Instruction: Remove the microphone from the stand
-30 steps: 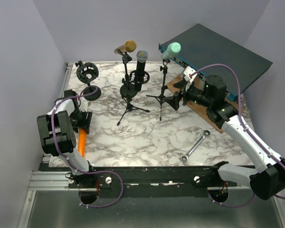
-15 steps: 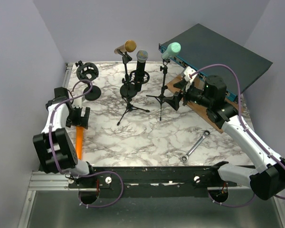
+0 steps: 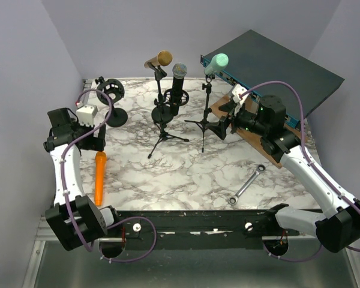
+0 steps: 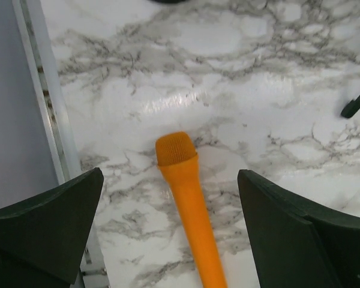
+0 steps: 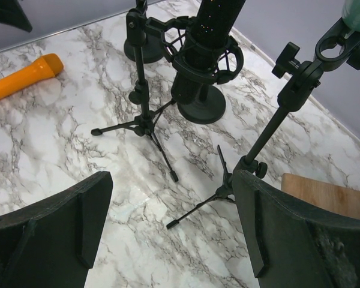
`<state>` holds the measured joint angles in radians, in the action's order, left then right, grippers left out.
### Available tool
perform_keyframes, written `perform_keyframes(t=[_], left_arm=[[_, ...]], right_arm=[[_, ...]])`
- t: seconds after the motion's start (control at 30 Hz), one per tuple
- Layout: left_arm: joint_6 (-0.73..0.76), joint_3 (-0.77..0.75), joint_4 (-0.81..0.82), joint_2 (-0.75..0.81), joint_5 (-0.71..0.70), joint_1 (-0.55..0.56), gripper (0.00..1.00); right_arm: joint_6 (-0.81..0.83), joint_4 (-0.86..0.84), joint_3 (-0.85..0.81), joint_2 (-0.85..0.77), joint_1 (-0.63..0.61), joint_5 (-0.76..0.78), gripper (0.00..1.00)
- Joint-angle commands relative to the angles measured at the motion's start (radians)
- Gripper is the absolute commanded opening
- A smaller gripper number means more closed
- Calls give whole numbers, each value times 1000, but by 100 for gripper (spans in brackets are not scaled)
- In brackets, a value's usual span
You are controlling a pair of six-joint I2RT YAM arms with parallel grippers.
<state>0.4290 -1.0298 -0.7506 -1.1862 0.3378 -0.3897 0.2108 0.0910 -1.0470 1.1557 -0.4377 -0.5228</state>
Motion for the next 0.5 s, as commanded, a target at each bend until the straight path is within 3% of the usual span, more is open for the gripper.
perform_keyframes(t=[0.0, 0.2, 0.47], left_arm=[[-70, -65, 239, -50, 197, -32, 96], [-159, -112, 472, -144, 320, -36, 95], [-209, -292, 305, -213, 486, -35, 96]], right_arm=[[9, -24, -4, 8, -7, -28, 89], [24, -25, 4, 10, -7, -25, 89], [29, -19, 8, 13, -9, -31, 90]])
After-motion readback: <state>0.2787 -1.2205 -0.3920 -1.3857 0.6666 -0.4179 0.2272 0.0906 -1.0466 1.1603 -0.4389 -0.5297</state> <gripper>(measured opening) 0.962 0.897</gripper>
